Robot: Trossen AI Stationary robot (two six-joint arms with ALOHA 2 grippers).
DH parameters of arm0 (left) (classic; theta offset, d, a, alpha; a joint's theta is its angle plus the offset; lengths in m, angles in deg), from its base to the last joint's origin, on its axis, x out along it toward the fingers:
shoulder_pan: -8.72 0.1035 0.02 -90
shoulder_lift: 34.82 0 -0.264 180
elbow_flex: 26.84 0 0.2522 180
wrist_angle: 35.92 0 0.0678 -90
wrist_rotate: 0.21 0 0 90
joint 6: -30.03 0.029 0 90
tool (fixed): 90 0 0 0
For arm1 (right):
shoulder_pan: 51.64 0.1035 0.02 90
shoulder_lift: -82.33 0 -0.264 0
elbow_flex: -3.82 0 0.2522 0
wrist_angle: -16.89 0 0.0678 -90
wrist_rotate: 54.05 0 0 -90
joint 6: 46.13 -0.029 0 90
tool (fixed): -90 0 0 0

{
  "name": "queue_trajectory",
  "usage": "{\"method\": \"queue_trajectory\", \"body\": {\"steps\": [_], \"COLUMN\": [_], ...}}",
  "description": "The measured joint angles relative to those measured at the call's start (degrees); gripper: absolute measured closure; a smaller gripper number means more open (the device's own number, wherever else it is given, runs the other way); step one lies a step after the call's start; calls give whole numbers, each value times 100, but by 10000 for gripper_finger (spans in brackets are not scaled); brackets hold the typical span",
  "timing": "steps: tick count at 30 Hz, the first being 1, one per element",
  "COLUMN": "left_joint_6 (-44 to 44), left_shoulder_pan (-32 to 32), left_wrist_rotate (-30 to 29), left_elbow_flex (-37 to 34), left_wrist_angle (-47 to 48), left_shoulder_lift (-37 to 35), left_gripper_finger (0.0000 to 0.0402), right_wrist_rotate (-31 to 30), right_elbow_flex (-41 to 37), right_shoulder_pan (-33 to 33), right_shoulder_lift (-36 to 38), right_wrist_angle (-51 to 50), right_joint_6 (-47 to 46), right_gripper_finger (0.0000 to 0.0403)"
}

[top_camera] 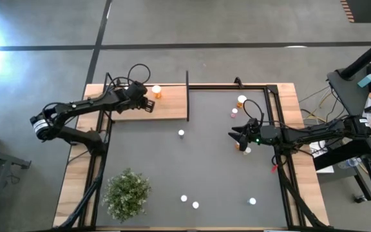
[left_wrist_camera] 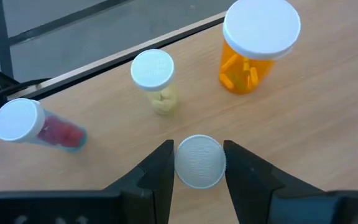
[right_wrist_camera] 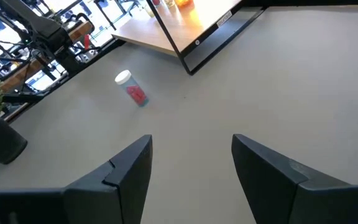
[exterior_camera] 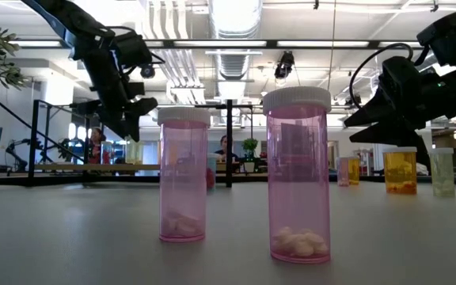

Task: Pick and place medicine bottles onto shelf by color
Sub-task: Put the left yellow pill bottle on the shelf

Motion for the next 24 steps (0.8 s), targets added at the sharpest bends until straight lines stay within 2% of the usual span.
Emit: {"method": "queue_trajectory", "body": {"steps": [19, 24], "left_joint_6": [-15, -17], "left_shoulder_pan": [39, 55], "left_wrist_rotate": [7, 7], "left_elbow_flex": [-7, -7], "left_wrist_angle": [4, 4], "left_shoulder_lift": [2, 2], "left_gripper_finger": [292, 274], "right_wrist_rotate": [0, -1], "right_elbow_flex": [-1, -1], "right_shoulder_pan": [1, 1], "right_shoulder_lift": [0, -2], "right_wrist_angle": [0, 0], "right_joint_6": [0, 0], "right_gripper_finger": [193, 193]}}
